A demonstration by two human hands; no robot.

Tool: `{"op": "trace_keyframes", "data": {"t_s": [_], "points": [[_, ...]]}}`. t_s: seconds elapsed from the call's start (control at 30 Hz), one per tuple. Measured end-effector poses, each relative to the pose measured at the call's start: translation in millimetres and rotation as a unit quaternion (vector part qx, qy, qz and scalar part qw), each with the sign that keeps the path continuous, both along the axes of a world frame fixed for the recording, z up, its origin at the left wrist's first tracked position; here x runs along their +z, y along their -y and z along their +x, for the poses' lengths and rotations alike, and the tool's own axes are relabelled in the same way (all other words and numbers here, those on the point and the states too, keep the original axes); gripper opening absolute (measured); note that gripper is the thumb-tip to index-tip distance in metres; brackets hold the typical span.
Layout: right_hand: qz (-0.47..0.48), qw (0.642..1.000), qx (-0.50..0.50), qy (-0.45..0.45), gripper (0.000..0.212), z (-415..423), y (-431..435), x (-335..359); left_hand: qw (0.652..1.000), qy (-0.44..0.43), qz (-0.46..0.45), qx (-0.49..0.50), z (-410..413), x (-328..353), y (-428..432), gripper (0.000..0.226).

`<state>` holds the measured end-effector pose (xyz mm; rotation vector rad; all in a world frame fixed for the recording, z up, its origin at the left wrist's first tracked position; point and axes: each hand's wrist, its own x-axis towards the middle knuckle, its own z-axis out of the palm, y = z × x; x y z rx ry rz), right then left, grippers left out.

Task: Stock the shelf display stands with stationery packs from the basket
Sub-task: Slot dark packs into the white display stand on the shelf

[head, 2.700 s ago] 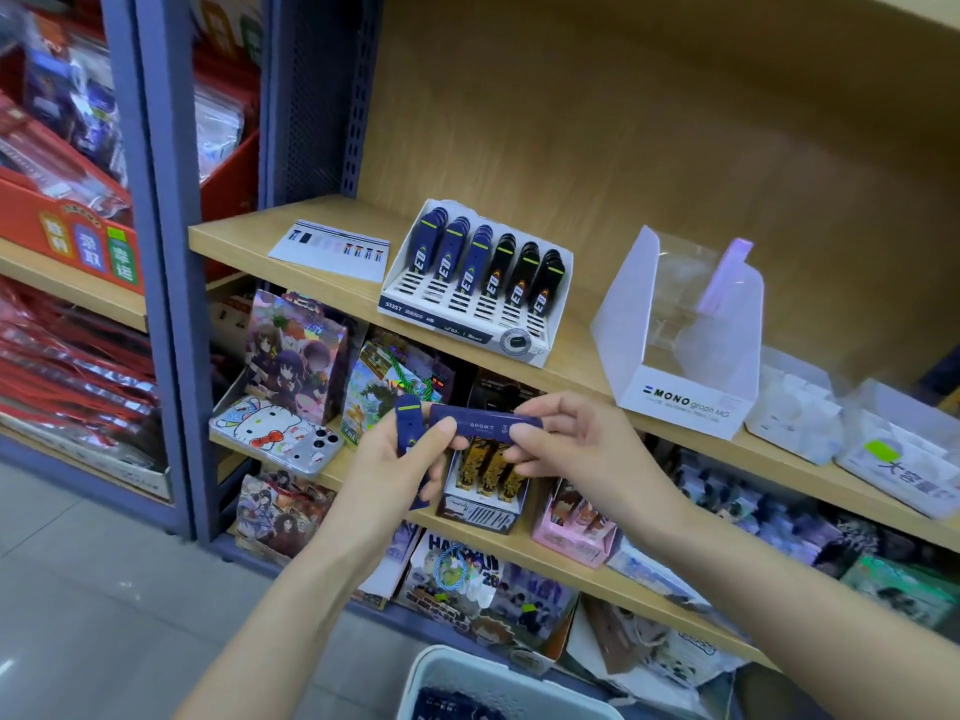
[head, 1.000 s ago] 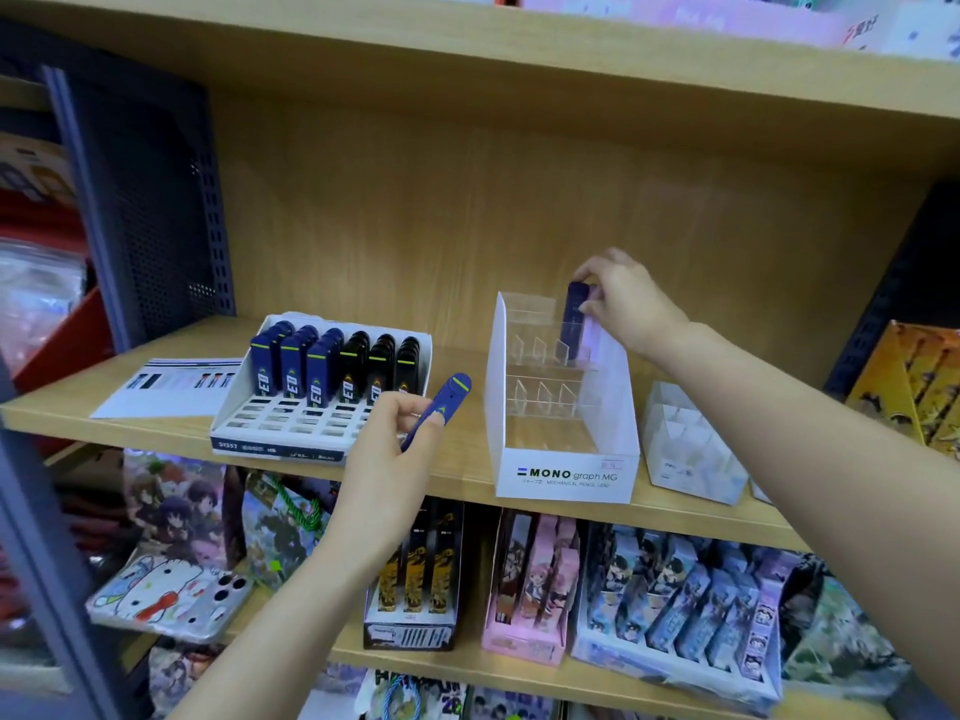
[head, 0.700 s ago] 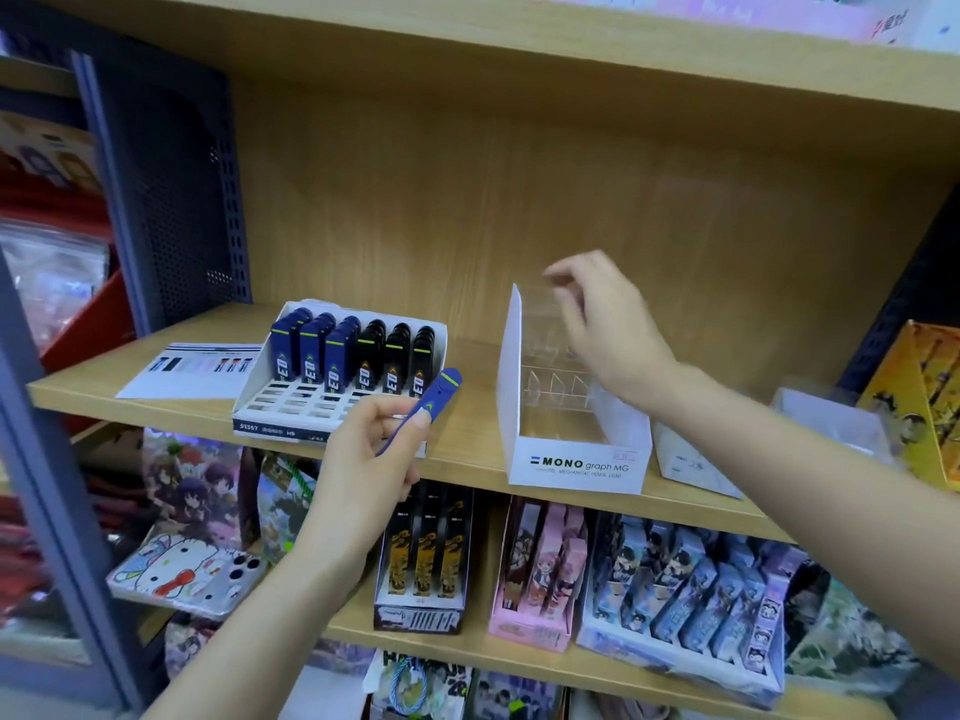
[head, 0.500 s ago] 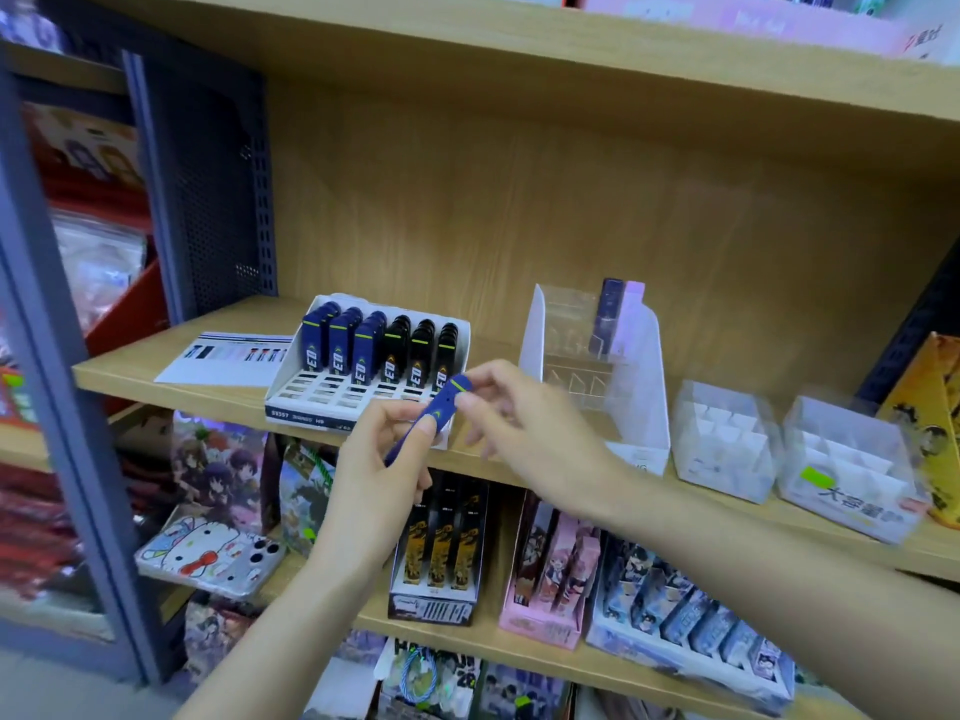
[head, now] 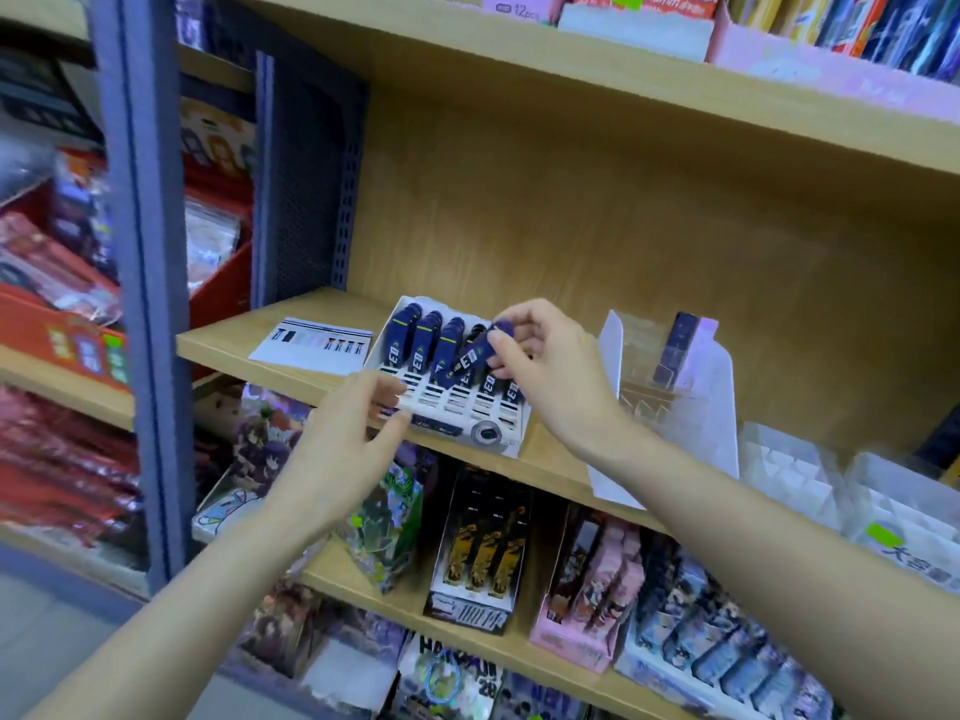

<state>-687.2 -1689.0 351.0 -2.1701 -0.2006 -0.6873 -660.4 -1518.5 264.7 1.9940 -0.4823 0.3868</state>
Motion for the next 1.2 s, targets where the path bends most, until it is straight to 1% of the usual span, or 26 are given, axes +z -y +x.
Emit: {"op": "trace_keyframes", "data": {"t_s": [0.07,0.13,0.2,0.23,0.4,0.5,0.6,0.7,0.87,0.97,1.03,1.1,1.2], "points": [[-0.058,0.998,-0.012,0.016,0.011,17,-10,3,0.993,0.059,0.101,0.008,10,0,-7,0.027],[-0.101,0.994,-0.017,0.026,0.009,33,-20,3,0.976,0.1,0.191,0.002,16,-3,-8,0.033],[-0.13,0.991,-0.023,0.029,0.006,46,-27,2,0.962,0.122,0.245,0.0,19,-7,-8,0.036],[-0.146,0.989,-0.028,0.028,0.007,52,-31,2,0.958,0.129,0.258,0.003,19,-10,-8,0.036],[-0.207,0.977,-0.047,-0.005,0.011,70,-41,3,0.959,0.131,0.25,0.009,19,-16,-7,0.036],[-0.262,0.963,-0.058,-0.028,0.014,76,-39,3,0.959,0.133,0.252,0.005,20,-17,-7,0.036],[-0.294,0.953,-0.065,-0.041,0.017,78,-35,3,0.96,0.133,0.245,0.003,20,-18,-7,0.037],[-0.305,0.948,-0.067,-0.058,0.018,80,-33,5,0.96,0.139,0.242,0.004,20,-19,-6,0.038],[-0.31,0.943,-0.027,-0.117,0.017,86,-35,6,0.959,0.146,0.241,0.003,21,-18,-7,0.037],[-0.299,0.949,-0.041,-0.088,0.019,89,-36,0,0.957,0.151,0.249,0.002,21,-17,-7,0.036],[-0.31,0.948,-0.048,-0.059,0.014,91,-36,-5,0.956,0.15,0.251,-0.001,21,-15,-7,0.036],[-0.349,0.934,-0.059,-0.039,0.009,91,-36,-8,0.955,0.148,0.259,-0.005,22,-12,-8,0.037],[-0.387,0.919,-0.069,-0.019,0.012,92,-34,-8,0.948,0.15,0.279,-0.007,25,-4,-8,0.037]]}}
